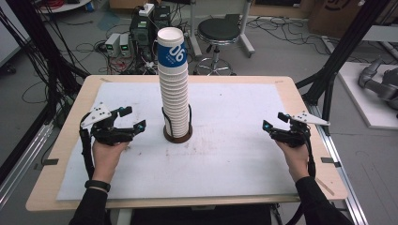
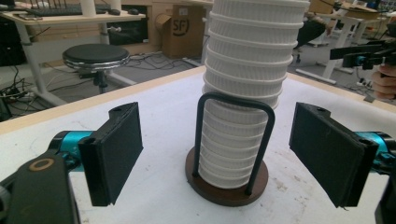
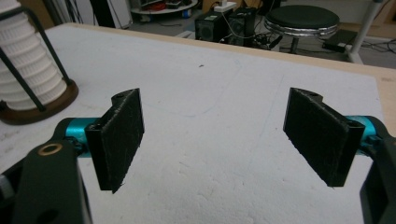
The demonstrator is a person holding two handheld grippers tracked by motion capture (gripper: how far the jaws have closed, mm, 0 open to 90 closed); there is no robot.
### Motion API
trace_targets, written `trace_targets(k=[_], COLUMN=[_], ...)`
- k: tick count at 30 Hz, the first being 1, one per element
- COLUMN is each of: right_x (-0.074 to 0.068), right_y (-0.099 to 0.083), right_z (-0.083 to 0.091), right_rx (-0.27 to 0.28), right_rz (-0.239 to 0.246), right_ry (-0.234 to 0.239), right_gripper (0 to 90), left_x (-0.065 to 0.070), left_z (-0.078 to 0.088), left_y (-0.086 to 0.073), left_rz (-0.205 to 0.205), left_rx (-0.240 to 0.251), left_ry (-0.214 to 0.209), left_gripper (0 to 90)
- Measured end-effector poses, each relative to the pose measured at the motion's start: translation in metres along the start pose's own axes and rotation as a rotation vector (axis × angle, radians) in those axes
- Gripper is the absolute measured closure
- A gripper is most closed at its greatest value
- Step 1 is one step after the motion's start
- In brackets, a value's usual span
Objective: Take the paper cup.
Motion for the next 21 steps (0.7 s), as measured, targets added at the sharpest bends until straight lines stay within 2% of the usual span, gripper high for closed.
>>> trace_targets(k=[4, 6, 9, 13, 15, 17, 19, 21], right_x=[-0.001, -0.002, 0.000, 0.003, 0.002, 0.002, 0.001, 0.000], right_y=[0.001, 0.002, 0.002, 0.003, 0.001, 0.000, 0.000, 0.001], right_z=[-0.001, 0.000, 0.001, 0.001, 0.000, 0.000, 0.000, 0.002], right_rx=[0.009, 0.010, 0.011, 0.017, -0.010, -0.017, -0.021, -0.007], right_rz=[-0.009, 0.016, 0.018, 0.028, 0.052, 0.061, 0.053, 0.050], right_ry=[0.021, 0.006, -0.009, -0.031, -0.039, -0.039, -0.027, -0.018], right_gripper=[19.9, 19.9, 19.9, 20.1, 20.7, 20.7, 24.9, 25.5], left_x=[0.001, 0.002, 0.005, 0.007, 0.008, 0.009, 0.011, 0.014], left_z=[-0.002, -0.003, -0.003, -0.003, -0.002, -0.002, -0.001, 0.000], left_y=[0.001, 0.002, 0.004, 0.007, 0.011, 0.013, 0.016, 0.020], left_rz=[0.001, 0.000, 0.024, 0.014, 0.006, 0.004, 0.001, -0.009], left_rx=[-0.003, -0.010, -0.008, -0.010, -0.001, 0.006, 0.005, 0.011], left_ry=[0.002, -0.007, -0.036, -0.032, -0.033, -0.039, -0.044, -0.058], left_gripper=[17.0, 17.0, 17.0, 17.0, 17.0, 17.0, 16.8, 16.7])
Point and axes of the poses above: each handheld gripper's, and its own axes: z roughly backward along the jaws, y roughly out of its top, x roughly to its right, the point moved 7 cm from there along -z, roughly forward along the jaws, and after that the axes turned 6 degrees about z, right-handed, at the moved point
